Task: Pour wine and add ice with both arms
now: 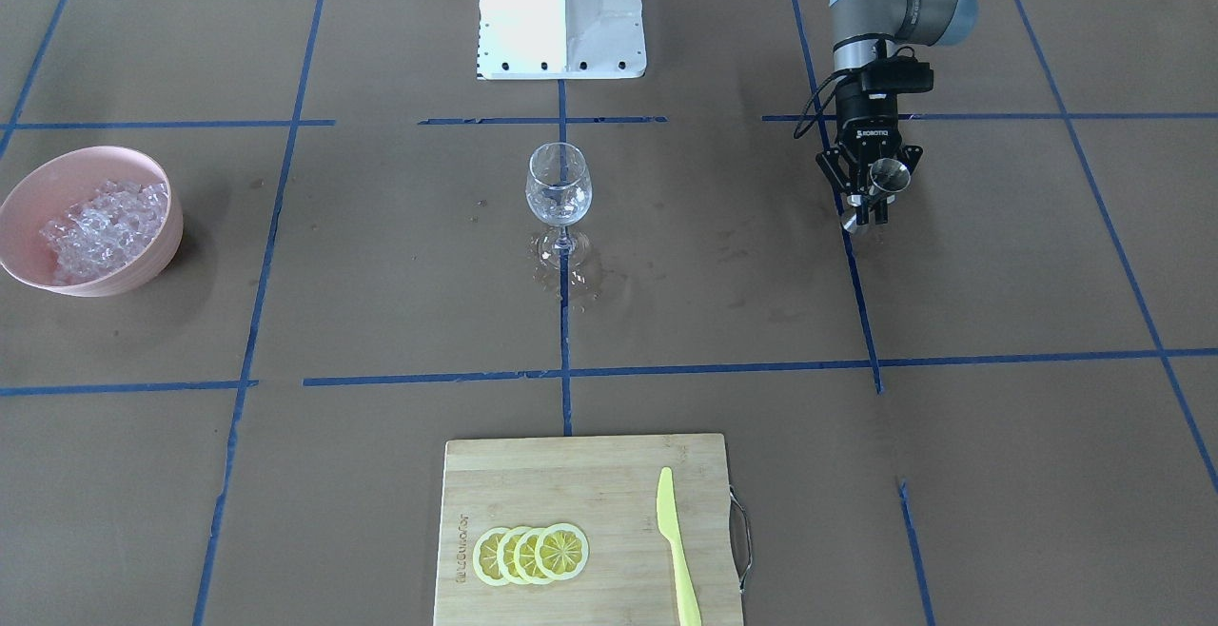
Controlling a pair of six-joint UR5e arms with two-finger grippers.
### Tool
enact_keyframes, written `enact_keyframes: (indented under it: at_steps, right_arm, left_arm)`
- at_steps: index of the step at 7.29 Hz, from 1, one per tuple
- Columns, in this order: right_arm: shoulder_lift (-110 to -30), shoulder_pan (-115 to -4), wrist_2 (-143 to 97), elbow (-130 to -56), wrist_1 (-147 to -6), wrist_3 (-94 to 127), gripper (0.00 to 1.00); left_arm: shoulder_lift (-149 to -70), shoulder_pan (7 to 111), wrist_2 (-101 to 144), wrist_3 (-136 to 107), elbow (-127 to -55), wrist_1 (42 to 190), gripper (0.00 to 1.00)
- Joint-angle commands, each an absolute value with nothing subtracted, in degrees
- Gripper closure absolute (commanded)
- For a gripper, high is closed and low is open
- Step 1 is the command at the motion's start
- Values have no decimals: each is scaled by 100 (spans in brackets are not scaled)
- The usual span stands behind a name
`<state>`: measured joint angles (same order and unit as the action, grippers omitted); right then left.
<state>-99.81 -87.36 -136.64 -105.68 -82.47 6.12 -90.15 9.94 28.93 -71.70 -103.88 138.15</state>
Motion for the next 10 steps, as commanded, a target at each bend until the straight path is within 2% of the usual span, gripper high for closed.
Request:
enact_keyframes:
  at_steps: [1,5,7,10]
  right_arm:
    - [-9984,-8736,-13667,-10626,-8244,615,0]
    - [-9976,-8736,-13658,-10635,-8244,650,0]
    - [-9976,-8736,-13658,-10635,-8244,650,0]
    - [-9976,-8736,-13658,-10626,-8244,650,0]
  left_arm:
    - [-9822,1002,2900,-6282,-10512,13772,100]
    - [-10922,932,2944,-5276,-10626,13738,100]
    - [-11187,879,2944,-5115,-10618,13729,100]
    - [-11486,835,2944,-4571,-10652,12259,100]
